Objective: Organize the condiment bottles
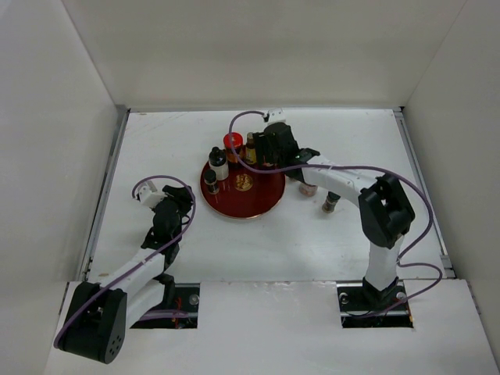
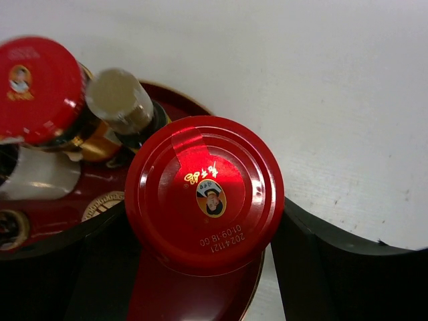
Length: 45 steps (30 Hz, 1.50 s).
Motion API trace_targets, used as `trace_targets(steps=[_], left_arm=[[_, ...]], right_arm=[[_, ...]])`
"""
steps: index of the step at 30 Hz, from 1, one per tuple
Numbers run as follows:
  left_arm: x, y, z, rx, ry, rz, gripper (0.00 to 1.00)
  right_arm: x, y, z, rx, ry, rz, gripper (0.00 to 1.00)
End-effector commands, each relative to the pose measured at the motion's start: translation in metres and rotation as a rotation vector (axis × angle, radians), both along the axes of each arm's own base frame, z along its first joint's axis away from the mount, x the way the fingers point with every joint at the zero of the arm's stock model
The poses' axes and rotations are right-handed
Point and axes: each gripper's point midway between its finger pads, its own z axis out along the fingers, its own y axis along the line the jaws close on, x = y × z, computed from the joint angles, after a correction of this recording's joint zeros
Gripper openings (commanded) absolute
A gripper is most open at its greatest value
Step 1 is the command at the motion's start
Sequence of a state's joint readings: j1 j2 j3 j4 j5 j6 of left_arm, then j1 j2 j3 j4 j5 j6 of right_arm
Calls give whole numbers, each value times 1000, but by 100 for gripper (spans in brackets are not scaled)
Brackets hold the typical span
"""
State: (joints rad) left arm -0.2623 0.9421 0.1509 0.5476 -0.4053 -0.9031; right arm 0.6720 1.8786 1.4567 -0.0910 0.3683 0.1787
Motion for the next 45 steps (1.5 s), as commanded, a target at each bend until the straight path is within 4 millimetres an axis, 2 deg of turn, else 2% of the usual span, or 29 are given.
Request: trace_targets(steps=[1, 7, 11, 15, 20, 23, 25, 28, 30, 36, 40, 45], left_arm=[[9, -3, 22, -34, -72, -6, 43], [10, -3, 21, -35, -69, -6, 43], [9, -2, 22, -35, -72, 0, 43], [10, -4, 21, -35, -69, -7, 43], [10, -5, 20, -34, -66, -9, 43], [10, -7, 23, -35, -76, -20, 43], [10, -7, 26, -30, -86, -17, 44], [10, -7, 24, -30, -78, -18, 44], [10, -9, 25, -33, -78, -24, 44], [11, -8, 21, -33, -68, -22, 44], [10, -8, 23, -33, -76, -21, 45], [12, -12, 20, -37, -66, -38, 45]], right_arm=[[20, 12, 49, 138, -159, -28, 55], [20, 14, 26, 137, -131, -29, 56], [22, 15, 19, 130, -126, -33, 67], [16, 13, 30, 141, -139, -29, 88], [-6, -5, 58, 170, -167, -35, 94], [-24, -23, 71, 196, -193, -54, 94], [-33, -48, 72, 214, -197, -108, 88], [-35, -85, 59, 217, -177, -190, 79], [-30, -98, 44, 197, -144, -214, 78], [-16, -94, 17, 123, -82, -194, 80], [-3, -99, -1, 105, -56, -213, 75], [4, -99, -17, 85, -30, -216, 66]])
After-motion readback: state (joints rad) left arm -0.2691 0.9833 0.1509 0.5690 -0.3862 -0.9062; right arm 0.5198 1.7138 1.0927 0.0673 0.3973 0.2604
